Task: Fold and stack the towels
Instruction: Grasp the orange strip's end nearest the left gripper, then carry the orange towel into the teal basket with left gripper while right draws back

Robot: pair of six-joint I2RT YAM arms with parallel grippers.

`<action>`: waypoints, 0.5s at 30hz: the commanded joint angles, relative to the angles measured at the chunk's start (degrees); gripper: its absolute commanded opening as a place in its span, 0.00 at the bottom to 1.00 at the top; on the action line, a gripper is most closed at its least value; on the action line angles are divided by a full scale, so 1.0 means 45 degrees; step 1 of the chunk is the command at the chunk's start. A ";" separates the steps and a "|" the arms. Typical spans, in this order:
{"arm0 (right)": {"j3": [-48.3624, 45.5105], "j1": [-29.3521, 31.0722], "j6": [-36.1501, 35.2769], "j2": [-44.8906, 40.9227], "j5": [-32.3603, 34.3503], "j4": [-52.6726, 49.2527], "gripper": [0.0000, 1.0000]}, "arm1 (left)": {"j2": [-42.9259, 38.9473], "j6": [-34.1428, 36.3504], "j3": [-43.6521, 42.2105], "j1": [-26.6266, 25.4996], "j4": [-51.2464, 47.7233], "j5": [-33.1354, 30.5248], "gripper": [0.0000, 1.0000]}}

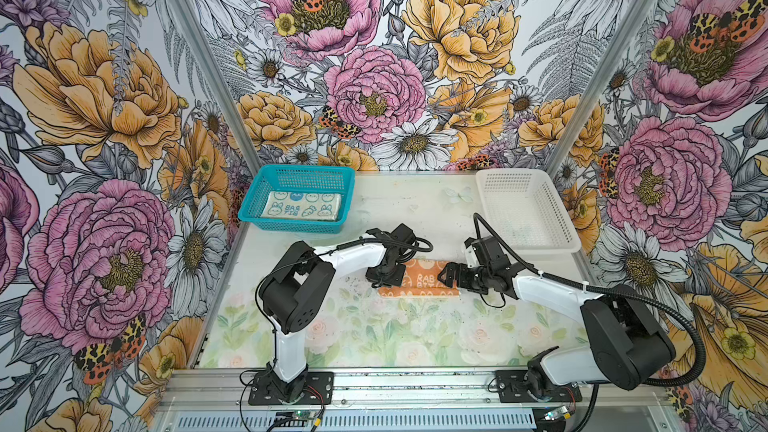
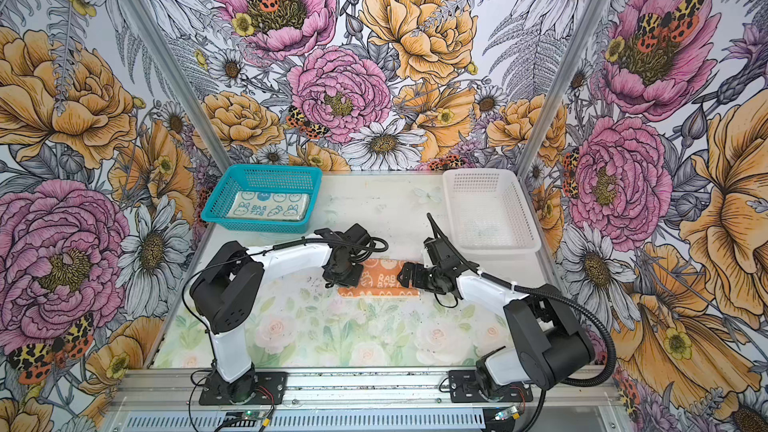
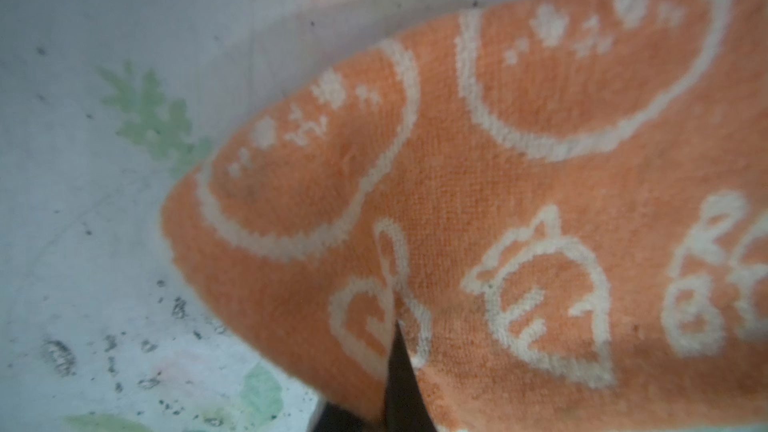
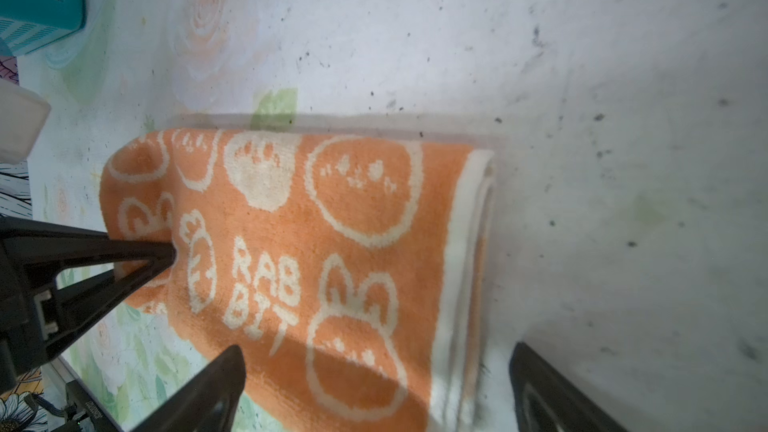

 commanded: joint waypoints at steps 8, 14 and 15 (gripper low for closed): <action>0.1586 0.0150 -0.0281 0.0261 -0.0233 0.0100 0.99 | 0.0515 0.2655 0.3657 0.1625 -0.3407 -0.5335 0.00; 0.3081 0.0298 -0.0370 0.0904 -0.0752 0.0101 0.99 | 0.1037 0.4136 0.6401 0.3103 -0.3580 -0.7203 0.00; 0.3354 0.0348 -0.0380 0.1017 -0.0801 0.0095 0.99 | 0.1219 0.4334 0.6917 0.3410 -0.3541 -0.7454 0.00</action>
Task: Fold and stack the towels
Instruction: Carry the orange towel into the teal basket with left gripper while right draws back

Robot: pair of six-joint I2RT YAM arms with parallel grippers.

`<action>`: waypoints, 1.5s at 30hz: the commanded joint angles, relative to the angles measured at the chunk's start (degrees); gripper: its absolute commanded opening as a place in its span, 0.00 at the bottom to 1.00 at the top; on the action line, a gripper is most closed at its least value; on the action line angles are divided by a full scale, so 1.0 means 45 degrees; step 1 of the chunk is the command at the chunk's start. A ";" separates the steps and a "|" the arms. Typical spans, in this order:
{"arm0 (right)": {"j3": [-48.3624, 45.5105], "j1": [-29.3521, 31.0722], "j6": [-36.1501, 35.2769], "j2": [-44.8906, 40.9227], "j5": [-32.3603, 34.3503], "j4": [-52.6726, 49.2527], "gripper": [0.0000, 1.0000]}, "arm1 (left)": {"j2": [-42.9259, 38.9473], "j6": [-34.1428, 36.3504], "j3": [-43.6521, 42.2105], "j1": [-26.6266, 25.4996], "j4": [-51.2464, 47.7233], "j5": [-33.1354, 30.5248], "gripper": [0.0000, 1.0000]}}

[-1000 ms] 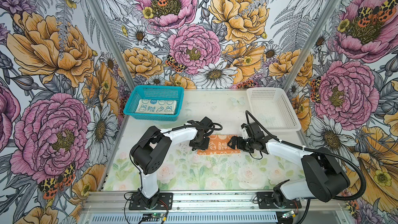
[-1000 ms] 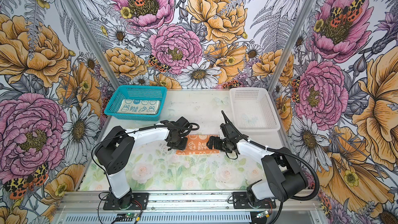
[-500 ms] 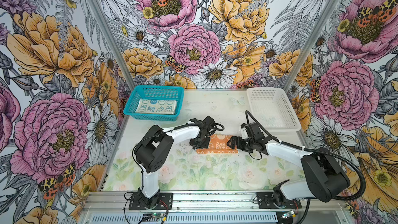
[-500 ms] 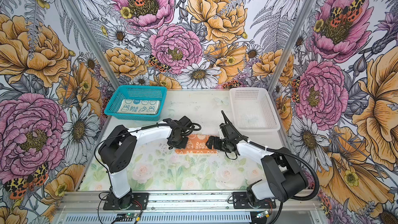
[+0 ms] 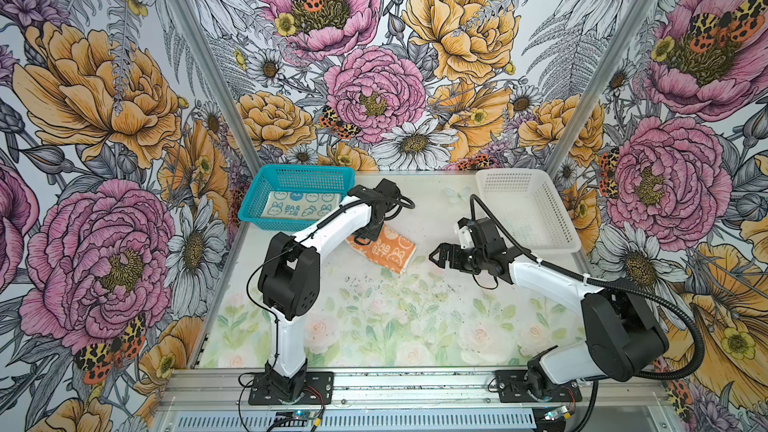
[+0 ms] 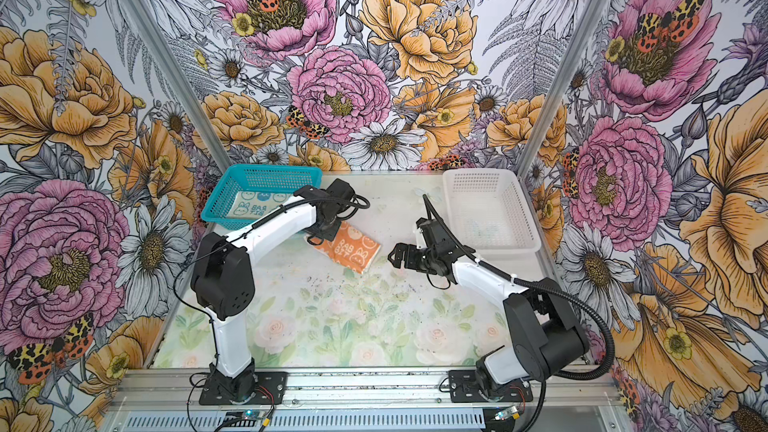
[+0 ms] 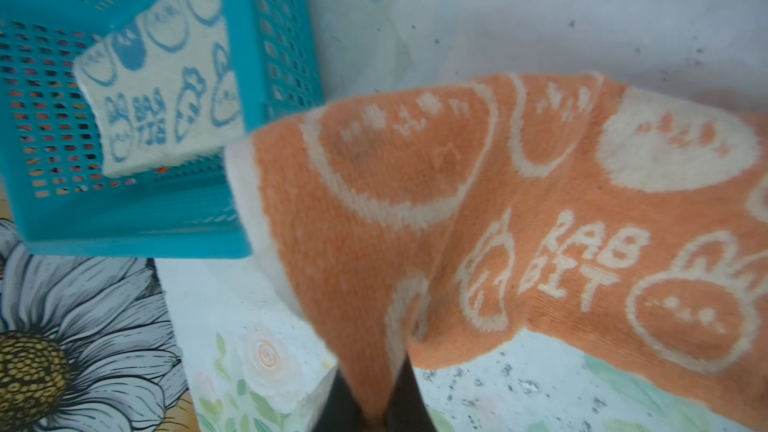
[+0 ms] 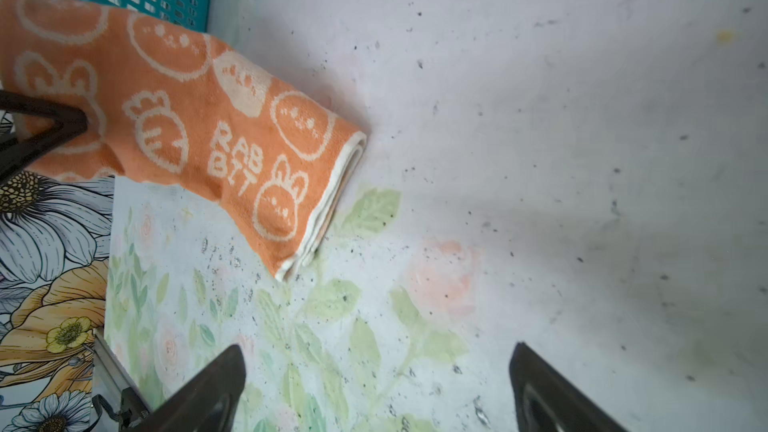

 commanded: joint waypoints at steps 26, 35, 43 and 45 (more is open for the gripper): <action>0.5038 0.1534 0.0155 0.3483 -0.0989 -0.0210 0.99 | 0.3685 0.5274 0.5312 0.6037 0.1982 -0.0911 0.00; 0.5644 0.1546 0.0202 0.4196 -0.1154 -0.0487 0.99 | 0.4729 0.5810 0.5183 0.6865 0.2647 -0.0577 0.00; 0.5806 0.1531 0.0314 0.4289 -0.1182 -0.0641 0.99 | 0.5504 0.5918 0.5703 0.7292 0.2658 -0.0667 0.00; 0.5763 0.1541 0.0296 0.4209 -0.1155 -0.0713 0.99 | 0.5657 0.5833 0.5850 0.7320 0.2670 -0.1195 0.00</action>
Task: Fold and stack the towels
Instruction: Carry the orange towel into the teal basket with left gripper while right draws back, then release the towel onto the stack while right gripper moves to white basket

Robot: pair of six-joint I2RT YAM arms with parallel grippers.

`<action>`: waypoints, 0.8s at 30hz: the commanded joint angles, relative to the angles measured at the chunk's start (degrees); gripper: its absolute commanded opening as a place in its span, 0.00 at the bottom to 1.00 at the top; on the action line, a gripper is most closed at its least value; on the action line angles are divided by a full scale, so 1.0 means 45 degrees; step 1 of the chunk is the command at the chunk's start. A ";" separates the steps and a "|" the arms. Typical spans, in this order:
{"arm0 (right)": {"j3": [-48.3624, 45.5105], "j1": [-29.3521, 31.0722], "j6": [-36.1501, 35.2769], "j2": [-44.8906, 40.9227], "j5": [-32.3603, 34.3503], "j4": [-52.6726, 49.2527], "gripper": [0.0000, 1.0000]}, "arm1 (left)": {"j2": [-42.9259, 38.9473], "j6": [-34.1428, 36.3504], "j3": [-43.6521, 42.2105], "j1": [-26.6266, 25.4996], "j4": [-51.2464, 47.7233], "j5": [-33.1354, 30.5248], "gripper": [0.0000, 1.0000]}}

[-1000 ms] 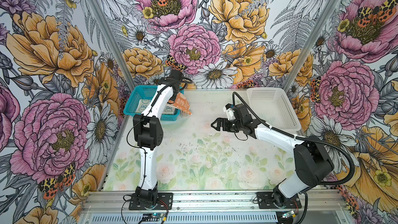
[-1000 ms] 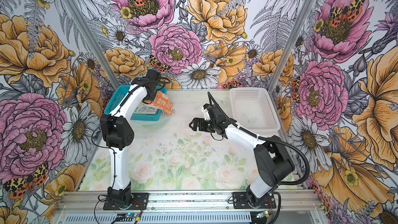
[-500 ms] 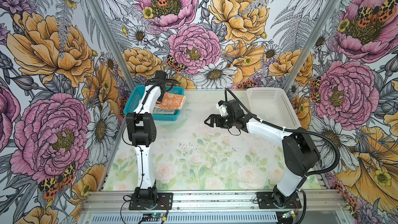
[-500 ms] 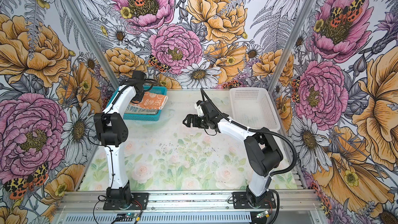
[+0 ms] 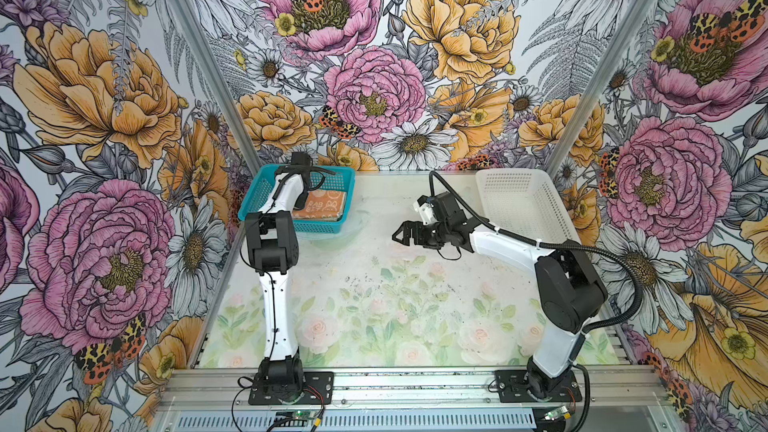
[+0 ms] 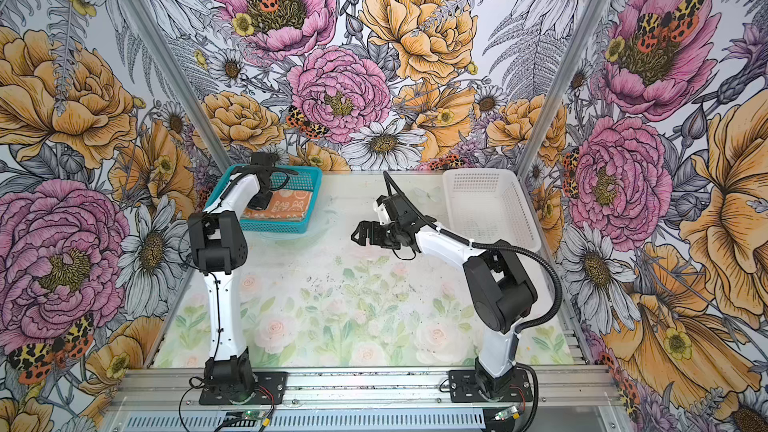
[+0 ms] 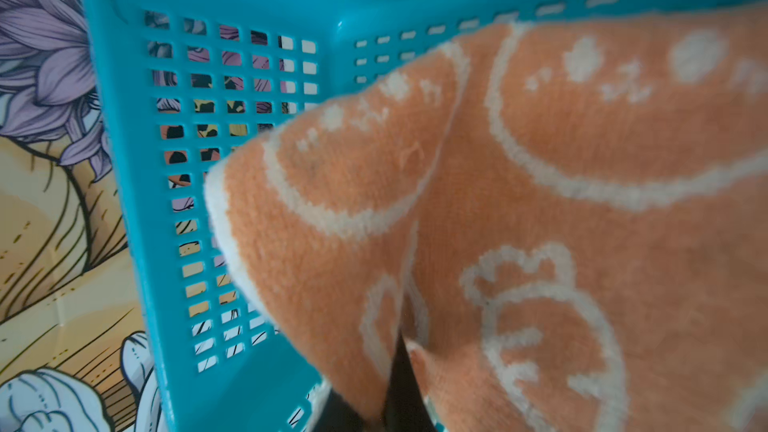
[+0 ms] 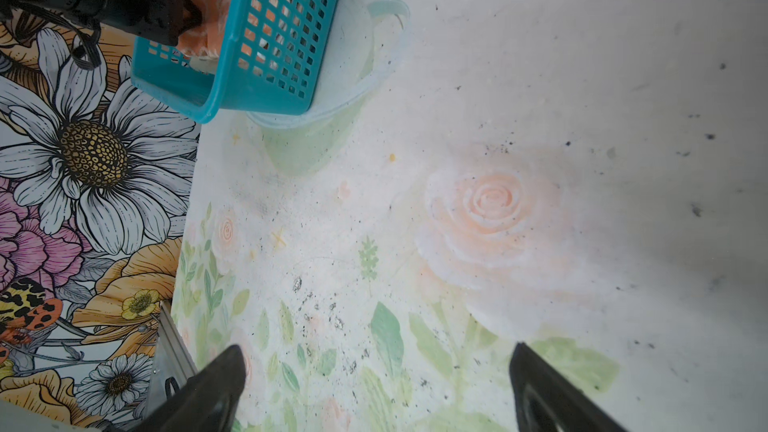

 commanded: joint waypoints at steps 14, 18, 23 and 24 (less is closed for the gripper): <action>0.0649 -0.1174 -0.1732 -0.2541 0.2021 -0.2698 0.99 | -0.2447 -0.2447 0.0070 -0.0376 0.0329 0.0416 0.99; 0.0742 -0.2351 -0.2467 -0.3677 0.4239 -0.3981 0.99 | -0.3590 -0.2994 -0.1055 -0.0876 0.0863 0.1116 0.99; 0.0775 -0.3878 -0.3044 -0.4080 0.6435 -0.4983 0.99 | -0.5299 -0.3391 -0.3225 -0.1711 0.2576 0.2218 0.99; 0.0713 -0.4240 -0.3043 -0.4026 0.6406 -0.5013 0.99 | -0.5657 -0.3398 -0.3663 -0.2010 0.2962 0.2321 0.99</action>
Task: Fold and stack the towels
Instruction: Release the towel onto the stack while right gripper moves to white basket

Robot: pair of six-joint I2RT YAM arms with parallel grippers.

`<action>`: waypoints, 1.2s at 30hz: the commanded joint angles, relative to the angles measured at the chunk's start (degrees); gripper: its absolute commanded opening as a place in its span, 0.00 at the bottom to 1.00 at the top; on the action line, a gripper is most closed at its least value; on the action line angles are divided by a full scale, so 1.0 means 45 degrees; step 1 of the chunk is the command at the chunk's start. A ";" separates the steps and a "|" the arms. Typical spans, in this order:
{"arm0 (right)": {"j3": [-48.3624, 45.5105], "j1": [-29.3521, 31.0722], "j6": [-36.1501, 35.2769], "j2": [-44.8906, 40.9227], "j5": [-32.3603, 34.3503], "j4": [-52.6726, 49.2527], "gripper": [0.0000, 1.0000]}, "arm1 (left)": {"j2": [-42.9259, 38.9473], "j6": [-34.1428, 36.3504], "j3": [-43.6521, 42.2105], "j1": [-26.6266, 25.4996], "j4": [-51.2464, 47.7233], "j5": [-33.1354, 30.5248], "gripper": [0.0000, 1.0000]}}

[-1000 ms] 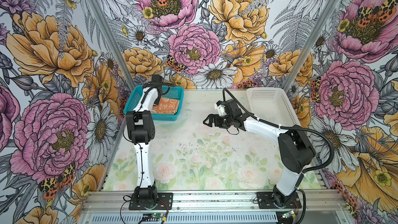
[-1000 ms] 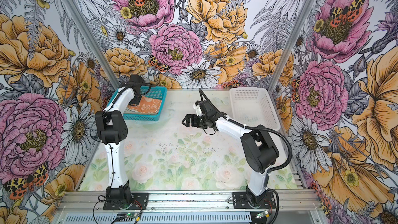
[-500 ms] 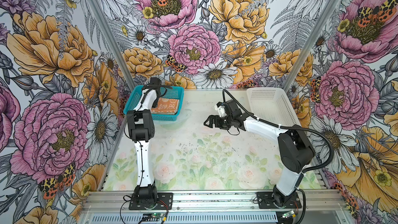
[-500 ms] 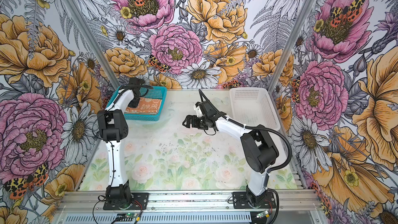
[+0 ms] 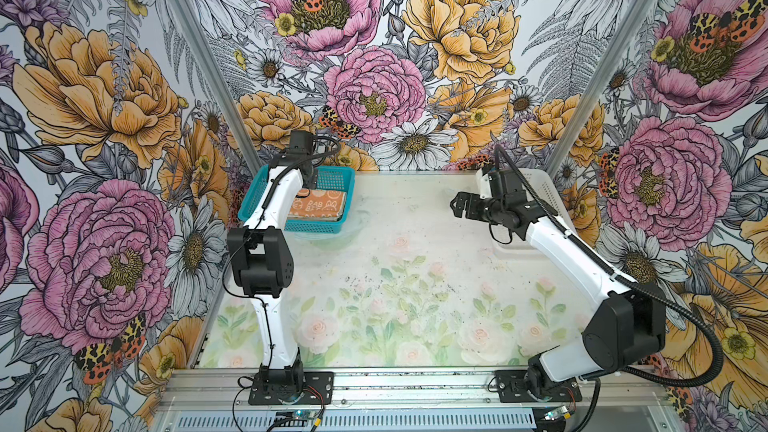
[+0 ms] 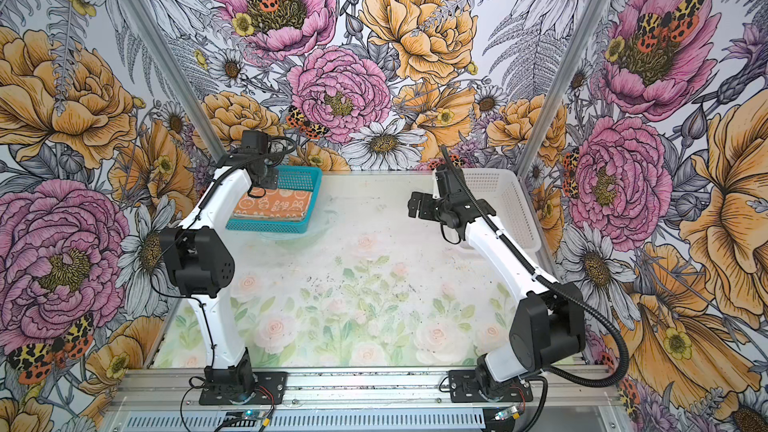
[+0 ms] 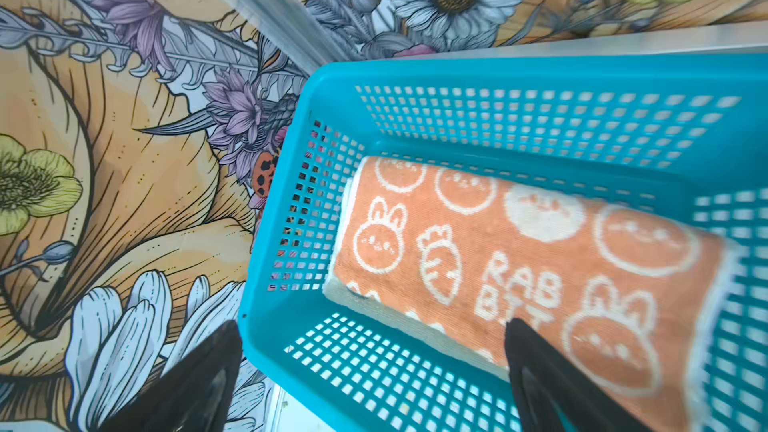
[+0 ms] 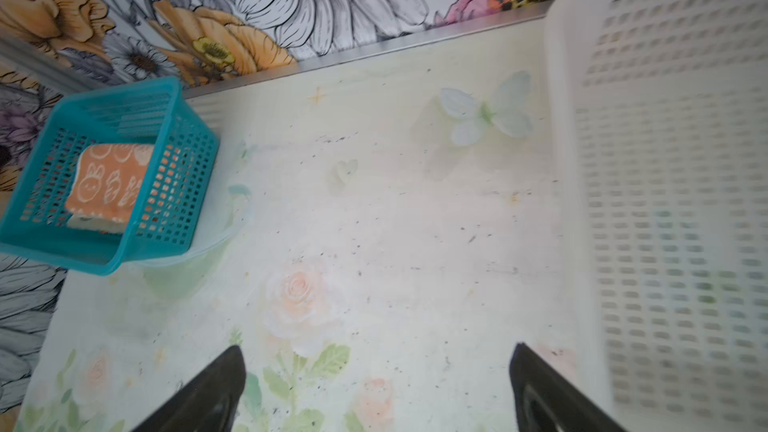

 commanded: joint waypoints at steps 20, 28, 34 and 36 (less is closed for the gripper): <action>0.0163 -0.1479 -0.1689 0.3804 0.1520 -0.1043 0.46 | -0.5106 -0.2299 -0.7065 -0.7500 0.5853 0.1145 0.99; 0.1051 -0.0827 -0.1555 0.4359 0.1346 -0.1053 0.07 | -0.6419 -0.3100 -0.8745 -0.7644 0.6471 0.1098 0.99; 0.2437 0.0307 -0.0253 0.4764 0.0967 -0.1062 0.00 | -0.7099 -0.3489 -0.9408 -0.7214 0.6643 0.1488 0.99; 0.3082 0.0869 0.0272 0.5090 0.0958 -0.1062 0.00 | -0.7382 -0.3722 -0.9636 -0.7042 0.6654 0.1587 0.99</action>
